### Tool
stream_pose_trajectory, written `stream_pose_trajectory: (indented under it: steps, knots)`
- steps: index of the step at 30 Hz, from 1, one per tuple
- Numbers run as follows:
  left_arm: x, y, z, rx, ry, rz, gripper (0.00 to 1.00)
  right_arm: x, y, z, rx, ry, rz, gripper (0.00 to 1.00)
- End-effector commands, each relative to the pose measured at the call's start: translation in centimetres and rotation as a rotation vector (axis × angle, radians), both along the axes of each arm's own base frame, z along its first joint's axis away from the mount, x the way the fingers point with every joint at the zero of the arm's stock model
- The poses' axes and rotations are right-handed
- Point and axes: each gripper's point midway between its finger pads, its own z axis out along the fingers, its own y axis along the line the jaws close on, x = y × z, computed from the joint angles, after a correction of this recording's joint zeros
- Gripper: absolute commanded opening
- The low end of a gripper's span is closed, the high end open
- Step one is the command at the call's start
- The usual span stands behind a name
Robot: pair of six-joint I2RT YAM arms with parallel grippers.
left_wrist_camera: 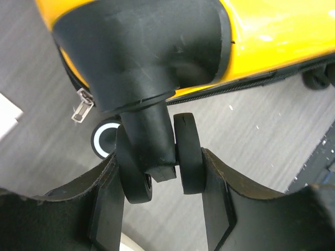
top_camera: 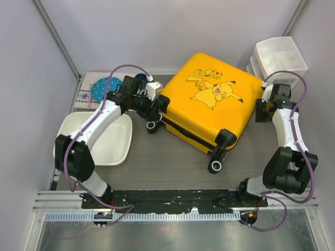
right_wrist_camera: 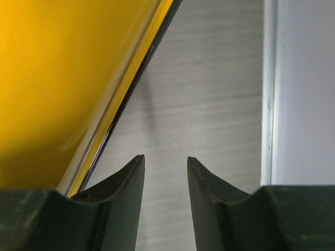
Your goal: Open, take out, and arrange the luggage
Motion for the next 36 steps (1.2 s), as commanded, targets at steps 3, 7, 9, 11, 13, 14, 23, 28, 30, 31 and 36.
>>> stream_pose_trajectory:
  steps: [3,7,9,11,13,14,23,28,30,31,36]
  knots:
    - [-11.6,-1.7,-1.6,-0.029,0.234,-0.199,0.00,8.7,9.9,1.0,0.124,-0.181,0.350,0.45]
    - [-15.5,-4.2,-1.8,-0.075,0.269,-0.248,0.00,14.0,10.6,4.7,0.128,-0.288,0.354,0.48]
    - [-15.2,-5.9,-1.1,-0.108,0.213,-0.256,0.00,15.0,10.2,5.0,0.108,-0.274,0.361,0.51]
    - [-15.0,-7.4,-1.1,-0.119,0.222,-0.237,0.00,14.8,9.2,6.7,0.076,-0.261,0.345,0.61]
    - [-14.0,-9.3,-0.2,-0.152,0.204,-0.231,0.00,13.0,8.6,8.6,0.086,-0.253,0.338,0.69]
    - [-13.5,-9.9,-1.1,-0.138,0.236,-0.200,0.00,12.3,8.5,9.2,0.075,-0.253,0.336,0.72]
    - [-13.4,-7.0,3.0,-0.215,0.021,-0.117,0.78,3.2,8.7,15.1,0.037,-0.218,0.304,0.78]
    - [-14.4,-1.3,5.3,-0.260,-0.085,-0.053,1.00,-5.2,9.9,11.8,0.042,0.048,0.380,0.80]
    - [-14.1,0.1,5.5,-0.276,-0.106,-0.014,1.00,-7.6,9.3,10.6,0.005,0.138,0.374,0.81]
    - [-13.2,1.4,6.0,-0.273,-0.139,0.052,1.00,-9.1,9.2,10.0,0.004,0.198,0.365,0.82]
    - [-10.5,4.3,5.9,-0.295,-0.161,0.269,1.00,-12.0,10.4,7.4,0.083,0.320,0.304,0.82]
